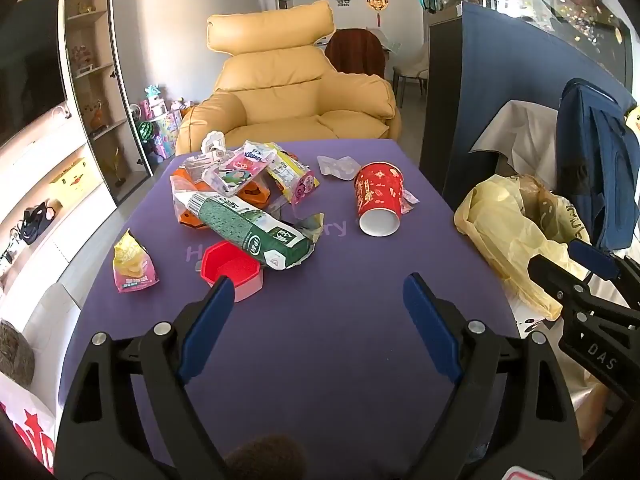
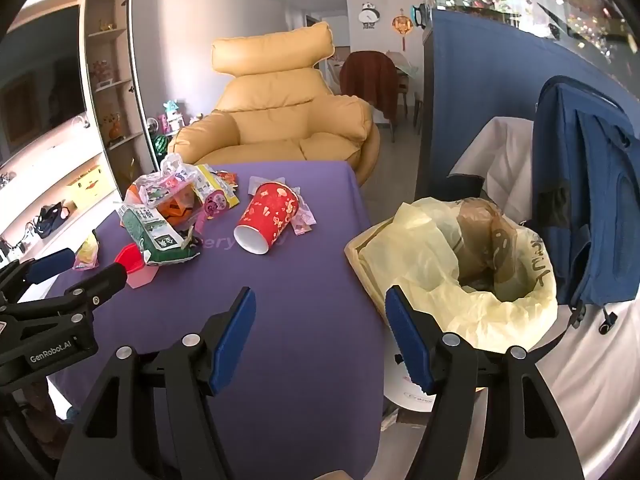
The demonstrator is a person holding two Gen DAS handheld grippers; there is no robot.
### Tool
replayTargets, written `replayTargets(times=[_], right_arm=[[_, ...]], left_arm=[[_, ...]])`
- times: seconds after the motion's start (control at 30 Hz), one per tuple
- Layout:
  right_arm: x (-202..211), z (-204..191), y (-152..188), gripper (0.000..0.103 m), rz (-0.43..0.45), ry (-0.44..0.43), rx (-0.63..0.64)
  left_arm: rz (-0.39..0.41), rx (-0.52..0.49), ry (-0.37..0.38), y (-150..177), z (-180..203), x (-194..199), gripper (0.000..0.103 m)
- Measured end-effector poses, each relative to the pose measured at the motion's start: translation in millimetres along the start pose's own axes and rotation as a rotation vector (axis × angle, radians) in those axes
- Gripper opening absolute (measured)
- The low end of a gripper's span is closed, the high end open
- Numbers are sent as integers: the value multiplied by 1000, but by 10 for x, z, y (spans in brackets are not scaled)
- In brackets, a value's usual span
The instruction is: Collect trash
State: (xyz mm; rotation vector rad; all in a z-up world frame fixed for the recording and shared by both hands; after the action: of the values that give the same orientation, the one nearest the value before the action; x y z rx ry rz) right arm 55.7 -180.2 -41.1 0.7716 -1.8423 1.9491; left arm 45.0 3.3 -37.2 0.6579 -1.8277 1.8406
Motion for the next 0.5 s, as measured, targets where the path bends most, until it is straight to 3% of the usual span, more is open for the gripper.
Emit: replayTargets(times=[0.5], right_arm=[[38, 9, -3, 64, 6, 5, -8]], left_arm=[[3, 1, -1, -5, -13, 21, 82]])
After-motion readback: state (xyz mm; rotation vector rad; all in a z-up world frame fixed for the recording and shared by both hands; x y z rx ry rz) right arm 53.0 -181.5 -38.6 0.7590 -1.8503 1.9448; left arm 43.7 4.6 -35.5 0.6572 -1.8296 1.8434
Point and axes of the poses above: each gripper's, at about its wrist camera, not at the fingertips, and x roughly against the way its jaws point, z to its right, y to its underside, the point moved 6 cm from there along -x, roughly the way its jaws point, and after that the axes turned 6 degrees about x, right-handed, at the moved point
